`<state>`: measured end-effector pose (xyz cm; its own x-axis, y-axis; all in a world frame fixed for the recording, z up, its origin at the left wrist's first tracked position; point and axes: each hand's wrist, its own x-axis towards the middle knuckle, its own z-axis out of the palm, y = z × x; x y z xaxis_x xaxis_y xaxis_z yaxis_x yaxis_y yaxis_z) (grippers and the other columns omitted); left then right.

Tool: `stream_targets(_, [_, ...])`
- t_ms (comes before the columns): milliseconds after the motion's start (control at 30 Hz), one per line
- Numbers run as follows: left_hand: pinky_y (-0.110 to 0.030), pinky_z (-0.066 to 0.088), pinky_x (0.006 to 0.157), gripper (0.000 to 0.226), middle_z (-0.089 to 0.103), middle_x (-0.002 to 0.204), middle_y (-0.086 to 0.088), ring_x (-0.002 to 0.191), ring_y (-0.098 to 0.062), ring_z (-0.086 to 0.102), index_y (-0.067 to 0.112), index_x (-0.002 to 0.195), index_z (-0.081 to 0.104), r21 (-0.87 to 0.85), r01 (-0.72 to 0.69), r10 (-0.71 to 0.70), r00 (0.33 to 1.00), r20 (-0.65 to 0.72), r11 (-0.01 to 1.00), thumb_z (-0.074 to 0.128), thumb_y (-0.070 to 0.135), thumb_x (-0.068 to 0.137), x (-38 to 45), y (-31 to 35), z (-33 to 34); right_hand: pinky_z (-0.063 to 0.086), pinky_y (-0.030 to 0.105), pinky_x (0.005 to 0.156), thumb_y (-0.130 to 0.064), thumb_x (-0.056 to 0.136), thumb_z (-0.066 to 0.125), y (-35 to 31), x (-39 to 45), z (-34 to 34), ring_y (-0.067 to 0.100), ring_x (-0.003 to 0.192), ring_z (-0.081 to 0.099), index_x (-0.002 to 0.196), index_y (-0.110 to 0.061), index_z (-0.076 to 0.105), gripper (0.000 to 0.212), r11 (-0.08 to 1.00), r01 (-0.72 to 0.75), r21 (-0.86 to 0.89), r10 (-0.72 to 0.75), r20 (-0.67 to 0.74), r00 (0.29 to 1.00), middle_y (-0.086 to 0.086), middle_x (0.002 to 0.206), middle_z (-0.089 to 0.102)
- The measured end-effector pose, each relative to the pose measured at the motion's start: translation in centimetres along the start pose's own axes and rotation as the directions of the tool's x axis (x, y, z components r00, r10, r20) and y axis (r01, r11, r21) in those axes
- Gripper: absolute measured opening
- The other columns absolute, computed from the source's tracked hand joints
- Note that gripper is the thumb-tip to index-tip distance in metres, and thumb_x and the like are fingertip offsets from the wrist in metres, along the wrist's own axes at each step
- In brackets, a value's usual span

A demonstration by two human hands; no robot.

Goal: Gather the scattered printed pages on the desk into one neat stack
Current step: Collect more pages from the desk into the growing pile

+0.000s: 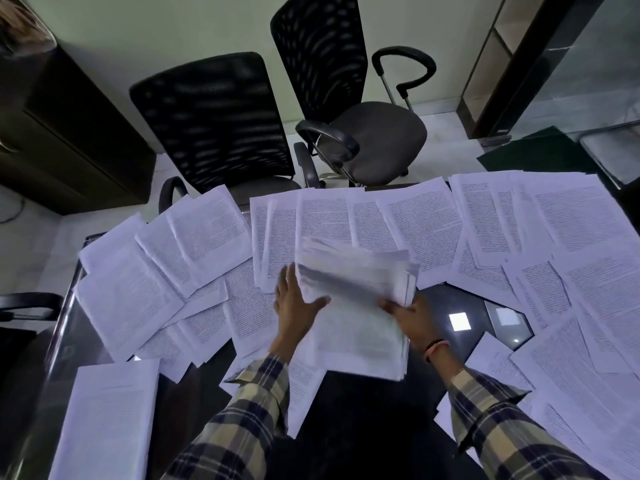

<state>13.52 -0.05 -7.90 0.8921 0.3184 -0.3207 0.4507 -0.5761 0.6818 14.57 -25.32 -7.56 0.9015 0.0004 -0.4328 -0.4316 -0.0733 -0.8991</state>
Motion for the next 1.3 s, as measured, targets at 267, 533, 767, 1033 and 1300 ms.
stream_targets(267, [-0.042, 0.062, 0.091, 0.024, 0.081, 0.101, -0.002, 0.097, -0.022, 0.076, 0.014, 0.101, 0.078, -0.552, 0.008, 0.056, 0.994, 0.099, 0.834, 0.088, 0.01, 0.079, -1.6, 5.2, -7.3, 0.059, 0.031, 0.088, 0.0, 0.084, 0.079, -6.3, -2.0, -1.3, 0.018, 0.101, 0.074, 0.107, -0.019, 0.077, 0.03, 0.955, 0.29, 0.06, -0.294, 0.064, 0.954, 0.001, 0.106, 0.079])
stream_targets(533, [-0.014, 0.045, 0.053, 0.023, 0.063, 0.061, 0.015, 0.058, -0.001, 0.06, 0.019, 0.075, 0.065, -0.518, -0.001, -0.026, 0.999, -0.045, 0.855, 0.086, 0.02, 0.084, -6.8, 5.1, -4.8, 0.06, 0.038, 0.081, -0.011, 0.082, 0.084, -6.1, -4.5, -0.6, 0.018, 0.089, 0.075, 0.095, -0.025, 0.079, 0.019, 0.972, 0.234, 0.026, -0.234, -0.001, 0.972, 0.0, 0.094, 0.08])
stream_targets(767, [-0.02, 0.053, 0.072, 0.043, 0.071, 0.086, 0.009, 0.085, -0.01, 0.066, 0.009, 0.097, 0.071, -0.643, -0.265, 0.143, 0.961, -0.235, 0.719, 0.068, 0.051, 0.089, -7.7, 7.9, -6.7, 0.055, 0.018, 0.077, -0.032, 0.08, 0.08, -8.7, -5.4, -0.3, 0.008, 0.089, 0.07, 0.102, -0.015, 0.077, 0.028, 0.908, 0.406, 0.101, -0.404, -0.042, 0.914, -0.009, 0.094, 0.078])
stream_targets(1033, [-0.032, 0.057, 0.078, 0.005, 0.073, 0.087, 0.006, 0.084, -0.012, 0.067, 0.016, 0.093, 0.073, -0.616, -0.243, -0.021, 0.921, -0.389, 0.749, 0.072, 0.02, 0.095, -6.6, 10.1, -6.4, 0.053, 0.021, 0.075, -0.04, 0.087, 0.065, -9.4, -4.6, 0.8, 0.011, 0.083, 0.067, 0.092, -0.013, 0.079, 0.031, 0.877, 0.479, 0.017, -0.472, -0.144, 0.87, 0.003, 0.089, 0.077])
stream_targets(1300, [-0.028, 0.049, 0.068, 0.012, 0.069, 0.084, 0.014, 0.074, -0.001, 0.061, 0.021, 0.096, 0.073, -0.459, -0.29, 0.058, 0.889, -0.455, 0.84, 0.065, 0.029, 0.102, -6.4, 9.6, -6.7, 0.052, 0.014, 0.084, -0.02, 0.078, 0.088, -8.5, -4.5, -0.8, 0.004, 0.101, 0.069, 0.113, -0.021, 0.073, 0.038, 0.882, 0.458, -0.111, -0.457, 0.036, 0.889, -0.011, 0.107, 0.075])
